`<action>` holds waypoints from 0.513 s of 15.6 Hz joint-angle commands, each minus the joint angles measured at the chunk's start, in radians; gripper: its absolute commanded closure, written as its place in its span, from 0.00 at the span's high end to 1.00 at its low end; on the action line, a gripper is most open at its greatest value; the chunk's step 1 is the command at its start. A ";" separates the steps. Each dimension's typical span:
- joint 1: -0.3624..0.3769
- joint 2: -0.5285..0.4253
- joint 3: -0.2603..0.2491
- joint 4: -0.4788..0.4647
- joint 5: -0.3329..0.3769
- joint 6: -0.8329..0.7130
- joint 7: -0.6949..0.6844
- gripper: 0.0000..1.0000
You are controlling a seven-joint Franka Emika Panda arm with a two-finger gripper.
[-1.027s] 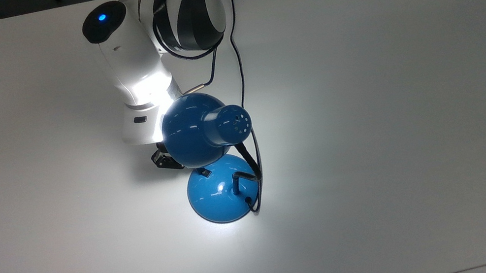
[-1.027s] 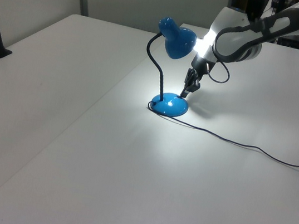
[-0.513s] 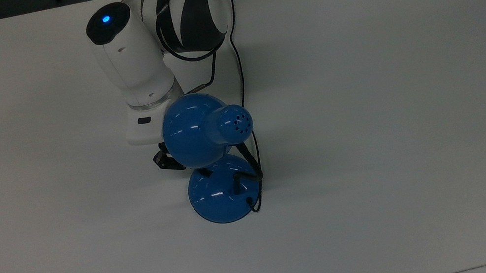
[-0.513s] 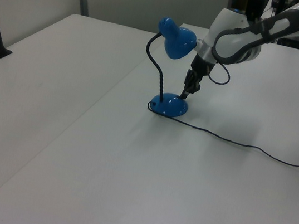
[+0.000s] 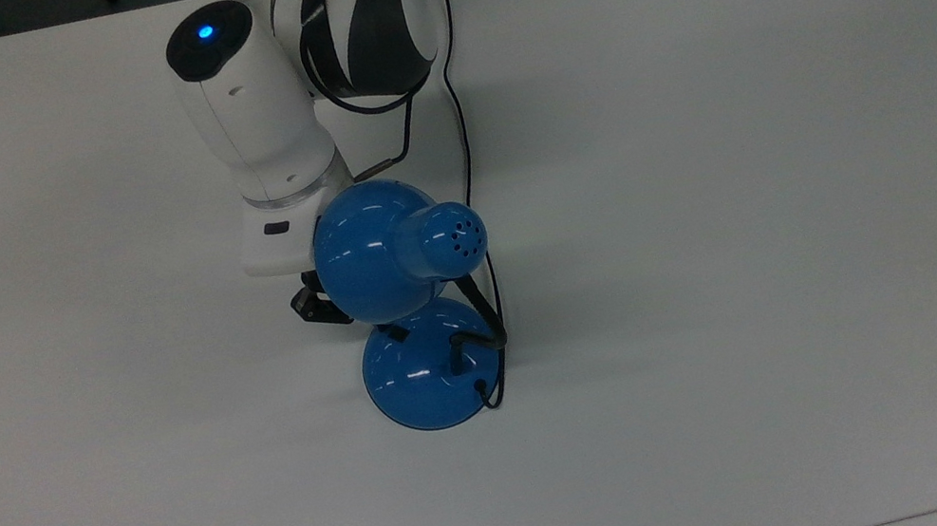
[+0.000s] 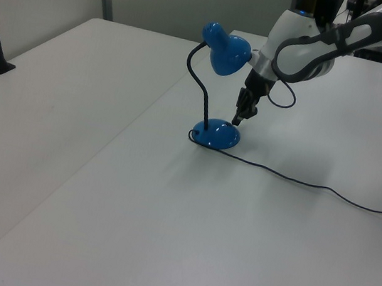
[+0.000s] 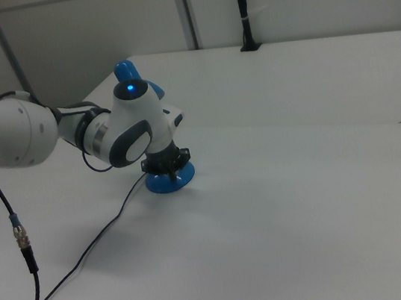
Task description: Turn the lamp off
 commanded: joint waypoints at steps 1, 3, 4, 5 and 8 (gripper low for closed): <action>-0.031 -0.194 -0.022 -0.068 -0.024 -0.212 0.154 0.00; -0.033 -0.279 -0.066 -0.052 -0.035 -0.387 0.232 0.00; -0.033 -0.308 -0.080 -0.033 -0.055 -0.476 0.279 0.00; -0.033 -0.327 -0.083 -0.010 -0.104 -0.562 0.345 0.00; -0.030 -0.347 -0.078 0.082 -0.242 -0.766 0.592 0.00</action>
